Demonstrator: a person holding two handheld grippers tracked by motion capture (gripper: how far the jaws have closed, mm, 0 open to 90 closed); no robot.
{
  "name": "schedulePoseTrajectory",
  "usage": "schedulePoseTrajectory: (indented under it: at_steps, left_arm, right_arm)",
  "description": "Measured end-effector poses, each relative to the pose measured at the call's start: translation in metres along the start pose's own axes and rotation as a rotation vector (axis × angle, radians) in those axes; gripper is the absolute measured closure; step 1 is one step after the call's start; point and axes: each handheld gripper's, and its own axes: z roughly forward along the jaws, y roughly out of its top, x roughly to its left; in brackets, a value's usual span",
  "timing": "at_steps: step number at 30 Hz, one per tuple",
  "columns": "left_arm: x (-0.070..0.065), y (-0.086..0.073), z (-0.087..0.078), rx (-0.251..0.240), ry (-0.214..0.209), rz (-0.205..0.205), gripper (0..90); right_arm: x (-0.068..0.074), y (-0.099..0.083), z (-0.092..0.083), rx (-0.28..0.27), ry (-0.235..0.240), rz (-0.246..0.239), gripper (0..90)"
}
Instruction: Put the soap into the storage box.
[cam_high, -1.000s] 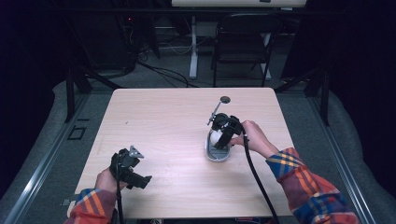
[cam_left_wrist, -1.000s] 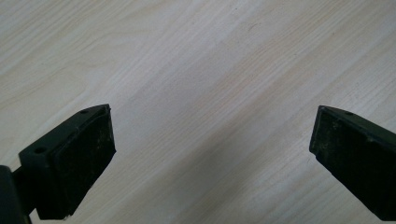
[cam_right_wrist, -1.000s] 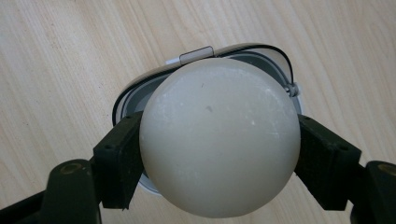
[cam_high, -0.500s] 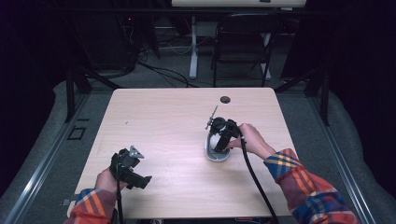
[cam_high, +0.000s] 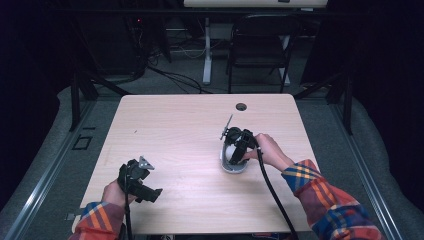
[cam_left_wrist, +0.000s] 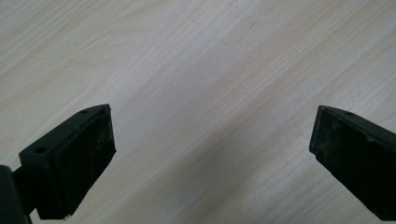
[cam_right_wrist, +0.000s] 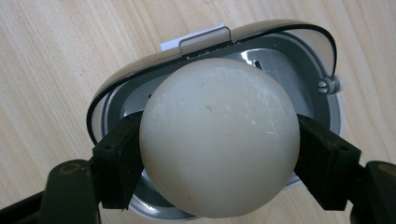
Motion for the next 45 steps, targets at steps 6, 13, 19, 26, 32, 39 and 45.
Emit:
schedulePoseTrajectory:
  at_steps: [6,13,19,26,32,39,45]
  left_arm:
    - [0.0,0.003,0.001,0.002,0.003,0.012,0.2]
    - [-0.001,0.003,0.002,0.0,0.002,0.015,0.2]
    - [-0.001,0.003,0.001,-0.002,0.005,0.013,0.2]
    - [-0.001,0.004,0.001,-0.002,0.005,0.019,0.2]
    - [-0.002,0.005,0.002,0.001,0.001,0.022,0.2]
    - [-0.002,0.006,0.003,0.0,-0.002,0.026,0.2]
    - [-0.002,0.007,0.003,0.003,-0.005,0.033,0.3]
  right_arm:
    - [-0.001,-0.002,0.004,0.002,0.004,0.007,24.3]
    - [0.0,-0.004,0.0,-0.014,-0.002,0.012,23.9]
    - [0.001,-0.004,-0.003,-0.017,-0.007,0.01,23.9]
    - [0.002,-0.006,-0.01,-0.041,-0.016,0.017,24.4]
    - [0.004,-0.008,-0.016,-0.066,-0.021,0.013,24.5]
    - [0.007,-0.013,-0.025,-0.09,-0.033,0.018,23.0]
    - [0.006,-0.02,-0.034,-0.11,-0.039,0.028,18.1]
